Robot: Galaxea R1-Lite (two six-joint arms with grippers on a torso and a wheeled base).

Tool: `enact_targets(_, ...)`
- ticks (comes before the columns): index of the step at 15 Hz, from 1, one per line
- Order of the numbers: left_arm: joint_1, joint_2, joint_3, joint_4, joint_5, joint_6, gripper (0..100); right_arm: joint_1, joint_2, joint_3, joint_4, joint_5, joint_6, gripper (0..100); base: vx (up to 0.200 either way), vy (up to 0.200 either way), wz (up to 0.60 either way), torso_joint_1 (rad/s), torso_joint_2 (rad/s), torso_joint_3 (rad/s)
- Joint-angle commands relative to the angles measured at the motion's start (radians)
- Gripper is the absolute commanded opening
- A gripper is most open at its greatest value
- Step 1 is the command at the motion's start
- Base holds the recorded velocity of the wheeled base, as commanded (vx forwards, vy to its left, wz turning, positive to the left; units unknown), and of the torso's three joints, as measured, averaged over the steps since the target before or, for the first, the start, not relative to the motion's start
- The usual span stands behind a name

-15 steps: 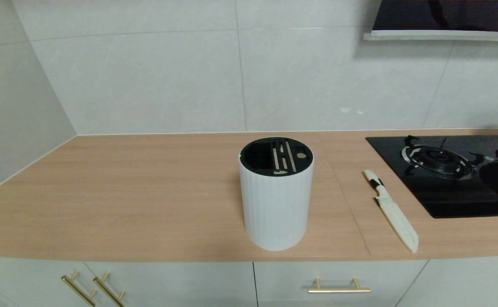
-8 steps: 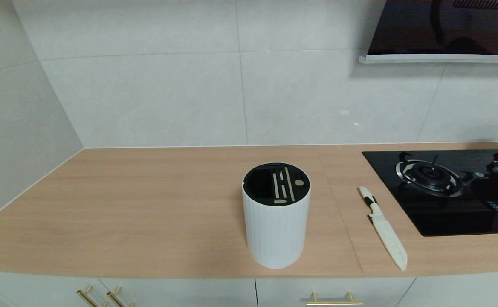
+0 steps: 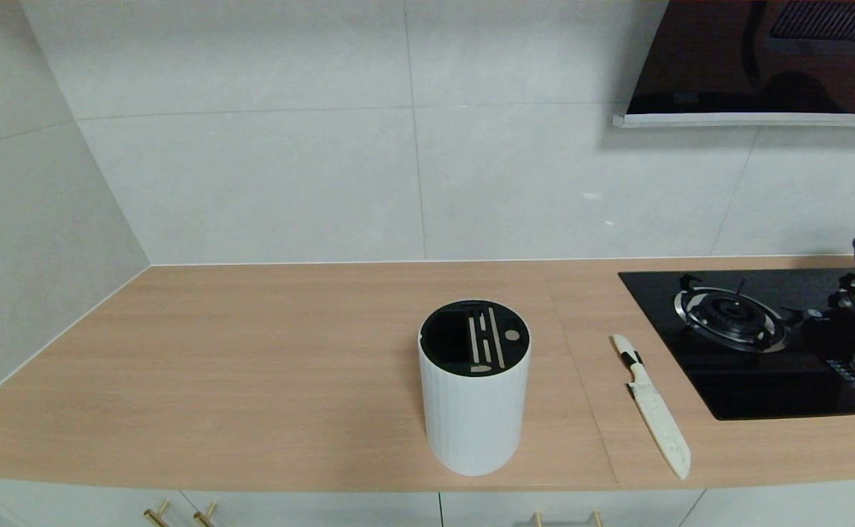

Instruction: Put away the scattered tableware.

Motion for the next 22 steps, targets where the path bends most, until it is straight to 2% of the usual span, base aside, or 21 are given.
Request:
enact_targets(1, 0.0, 0.0, 0.0, 0.0, 0.0, 0.0, 100, 0.0, 0.001, 0.0, -0.001, 0.0, -0.001, 100, 0.0, 0.0, 0.0, 0.0, 0.0, 0.0)
enact_targets(10, 0.0, 0.0, 0.0, 0.0, 0.0, -0.002, 100, 0.0, 0.001, 0.0, -0.001, 0.0, -0.001, 100, 0.0, 0.0, 0.0, 0.0, 0.0, 0.0)
enact_targets(13, 0.0, 0.0, 0.0, 0.0, 0.0, -0.002, 100, 0.003, 0.012, -0.118, -0.021, 0.005, 0.047, 100, 0.0, 0.0, 0.0, 0.0, 0.0, 0.0)
enact_targets(17, 0.0, 0.0, 0.0, 0.0, 0.0, -0.002, 100, 0.019, 0.337, -0.184, 0.009, 0.143, 0.045, 100, 0.0, 0.0, 0.0, 0.0, 0.0, 0.0)
enact_targets(20, 0.0, 0.0, 0.0, 0.0, 0.0, -0.002, 100, 0.042, 0.633, -0.27, -0.004, 0.171, 0.044, 100, 0.0, 0.0, 0.0, 0.0, 0.0, 0.0)
enact_targets(22, 0.0, 0.0, 0.0, 0.0, 0.0, -0.002, 100, 0.106, 0.865, -0.337, -0.048, 0.169, 0.041, 100, 0.0, 0.0, 0.0, 0.0, 0.0, 0.0)
